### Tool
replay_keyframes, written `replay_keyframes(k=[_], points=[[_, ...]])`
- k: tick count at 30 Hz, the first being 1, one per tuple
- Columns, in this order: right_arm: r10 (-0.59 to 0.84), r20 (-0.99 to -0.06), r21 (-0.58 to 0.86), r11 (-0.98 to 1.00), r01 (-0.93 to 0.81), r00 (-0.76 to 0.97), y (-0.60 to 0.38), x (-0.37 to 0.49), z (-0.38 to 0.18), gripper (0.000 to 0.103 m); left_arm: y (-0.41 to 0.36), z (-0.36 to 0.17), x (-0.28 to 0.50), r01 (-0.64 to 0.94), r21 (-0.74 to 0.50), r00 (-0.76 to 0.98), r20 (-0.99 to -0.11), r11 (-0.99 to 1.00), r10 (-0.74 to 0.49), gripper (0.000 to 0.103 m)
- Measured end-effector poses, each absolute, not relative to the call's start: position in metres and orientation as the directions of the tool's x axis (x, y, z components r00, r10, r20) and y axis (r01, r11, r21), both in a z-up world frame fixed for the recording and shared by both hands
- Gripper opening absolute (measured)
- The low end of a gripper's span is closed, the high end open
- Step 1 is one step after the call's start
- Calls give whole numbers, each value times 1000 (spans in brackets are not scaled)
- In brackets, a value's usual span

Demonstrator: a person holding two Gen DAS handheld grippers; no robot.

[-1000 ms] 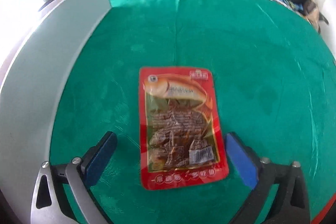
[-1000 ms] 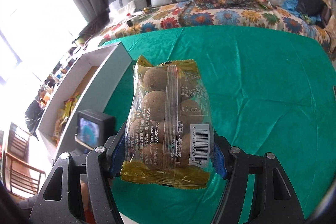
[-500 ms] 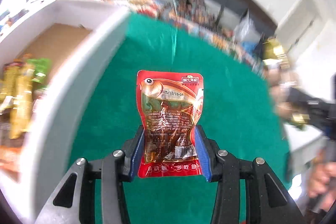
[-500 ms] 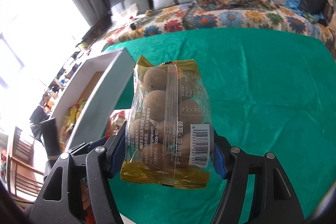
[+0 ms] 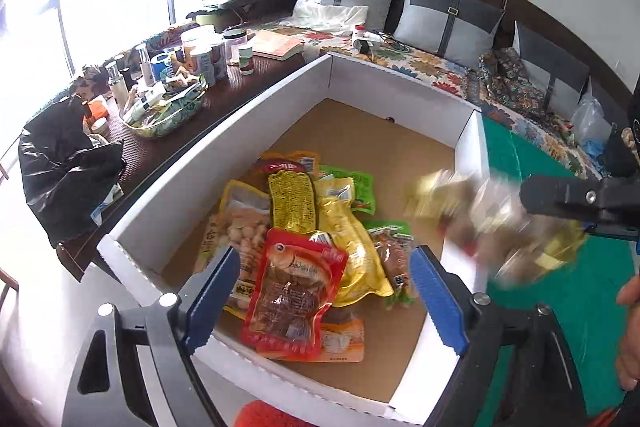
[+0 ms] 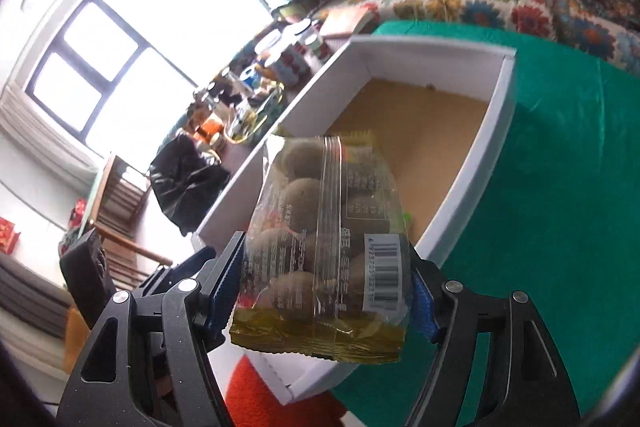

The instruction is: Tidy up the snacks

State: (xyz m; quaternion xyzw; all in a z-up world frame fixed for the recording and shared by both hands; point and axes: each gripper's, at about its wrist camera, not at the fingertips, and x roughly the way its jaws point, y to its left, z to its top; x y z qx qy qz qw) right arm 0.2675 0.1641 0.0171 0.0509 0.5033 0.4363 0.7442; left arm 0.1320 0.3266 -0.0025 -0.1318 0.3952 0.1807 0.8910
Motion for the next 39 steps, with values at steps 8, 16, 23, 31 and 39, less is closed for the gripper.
replay_keyframes(k=[8,16,23,31,39], points=[[599,-768,362,697,-619,225,160,265,11,82,311,-14,133,-502,37,549,-758,864,351,95],[537,-753,165,714,-680,380,170,246,27,82,308,9,111,-584,98,560,-670,806,487,97],[519,-761,143,719,-680,389,179,234,25,82,305,15,112,-533,115,541,-715,838,443,100],[481,-779,83,715,-694,402,186,227,26,82,315,8,111,-545,106,499,-756,832,423,100],[474,-788,70,703,-708,393,195,223,21,82,326,3,103,-571,71,498,-762,818,414,102]])
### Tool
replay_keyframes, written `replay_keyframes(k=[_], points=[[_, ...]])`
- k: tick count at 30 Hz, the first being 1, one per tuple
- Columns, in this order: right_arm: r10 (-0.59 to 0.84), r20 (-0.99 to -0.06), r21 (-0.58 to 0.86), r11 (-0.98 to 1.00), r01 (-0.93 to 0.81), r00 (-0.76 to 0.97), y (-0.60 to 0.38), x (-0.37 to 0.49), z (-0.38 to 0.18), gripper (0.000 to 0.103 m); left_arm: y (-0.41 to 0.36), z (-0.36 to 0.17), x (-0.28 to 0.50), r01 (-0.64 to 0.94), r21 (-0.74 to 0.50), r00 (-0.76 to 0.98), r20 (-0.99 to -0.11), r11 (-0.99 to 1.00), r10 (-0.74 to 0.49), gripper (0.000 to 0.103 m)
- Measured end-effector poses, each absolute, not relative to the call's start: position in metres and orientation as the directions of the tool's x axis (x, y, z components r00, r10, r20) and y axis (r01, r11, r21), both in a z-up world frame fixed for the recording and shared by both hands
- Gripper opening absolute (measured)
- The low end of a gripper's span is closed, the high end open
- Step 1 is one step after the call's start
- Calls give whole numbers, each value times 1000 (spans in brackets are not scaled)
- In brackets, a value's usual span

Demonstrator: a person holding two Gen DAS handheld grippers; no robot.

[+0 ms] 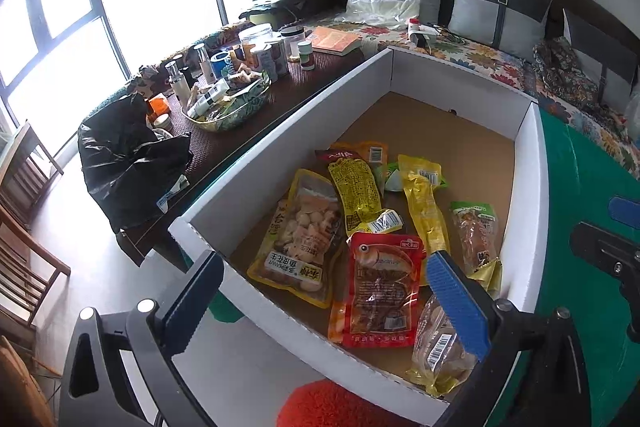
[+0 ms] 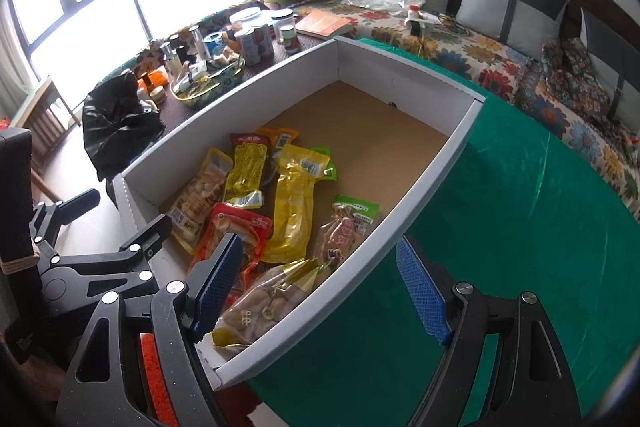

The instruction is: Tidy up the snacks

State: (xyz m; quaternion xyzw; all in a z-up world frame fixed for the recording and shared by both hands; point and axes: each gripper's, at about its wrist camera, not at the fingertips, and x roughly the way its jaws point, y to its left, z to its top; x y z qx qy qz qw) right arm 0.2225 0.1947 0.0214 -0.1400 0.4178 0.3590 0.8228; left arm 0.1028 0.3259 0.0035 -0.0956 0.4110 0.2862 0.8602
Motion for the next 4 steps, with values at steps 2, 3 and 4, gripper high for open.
replay_keyframes(k=[2,3,4], points=[[474,-790,71,702,-709,390,196,222,20,82,325,5,99,-571,62,514,-751,818,415,103],[475,-790,73,701,-710,388,197,222,19,82,325,6,98,-569,60,518,-748,820,414,103],[476,-790,74,700,-711,386,198,222,18,82,325,7,98,-566,60,519,-749,822,412,103]])
